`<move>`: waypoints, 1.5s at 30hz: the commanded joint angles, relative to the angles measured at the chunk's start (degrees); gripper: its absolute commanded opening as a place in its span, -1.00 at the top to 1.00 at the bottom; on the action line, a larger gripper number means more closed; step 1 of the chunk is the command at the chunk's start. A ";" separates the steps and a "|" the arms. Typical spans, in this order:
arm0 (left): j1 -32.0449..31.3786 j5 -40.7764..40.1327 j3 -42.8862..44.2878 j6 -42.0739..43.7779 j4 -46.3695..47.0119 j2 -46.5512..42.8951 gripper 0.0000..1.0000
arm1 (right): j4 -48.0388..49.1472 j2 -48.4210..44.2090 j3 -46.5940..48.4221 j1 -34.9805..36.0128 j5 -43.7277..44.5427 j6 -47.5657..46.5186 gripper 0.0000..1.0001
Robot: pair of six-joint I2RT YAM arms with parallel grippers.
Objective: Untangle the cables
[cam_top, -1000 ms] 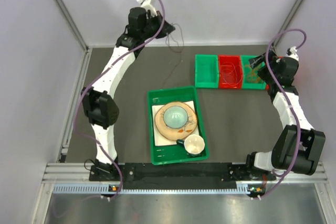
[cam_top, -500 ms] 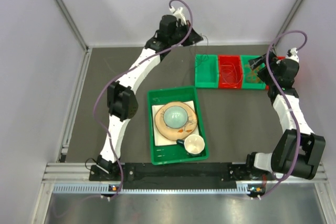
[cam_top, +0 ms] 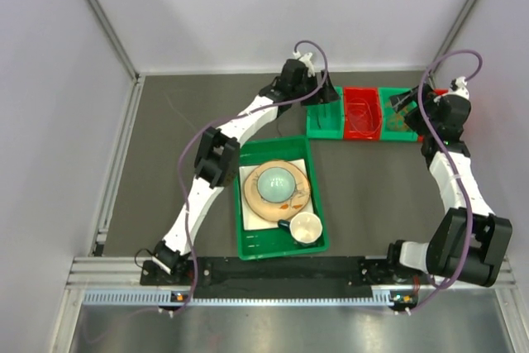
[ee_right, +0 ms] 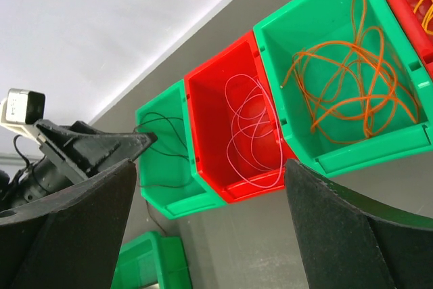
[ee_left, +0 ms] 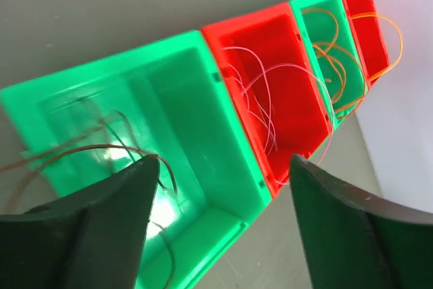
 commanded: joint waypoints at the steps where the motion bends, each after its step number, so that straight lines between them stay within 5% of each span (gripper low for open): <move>1: -1.00 -3.34 -2.27 5.56 -1.52 -8.20 -0.72 | 2.42 -0.99 0.30 -0.68 -1.50 -0.88 -0.79; 11: -0.91 -6.60 -9.81 11.54 -1.96 -19.03 -0.50 | 3.13 -0.73 -0.14 -0.68 -2.11 -0.36 -0.78; 20: -0.56 -19.52 -16.06 24.53 -7.67 -21.42 -0.75 | 2.69 -1.25 -0.31 -0.68 -2.55 -0.36 -0.79; 25: 2.77 -11.98 -19.41 27.37 -5.39 -20.45 -0.83 | 2.51 -1.17 -0.40 -0.68 -2.64 -0.53 -0.79; 32: 7.35 2.26 -18.90 21.04 -1.78 -15.53 -0.74 | 2.60 -0.99 -0.31 -0.68 -2.73 -0.62 -0.79; 45: 7.35 3.86 -11.34 21.30 -3.01 -5.69 -0.70 | 3.04 0.50 -0.49 -0.59 -3.17 -0.27 -0.79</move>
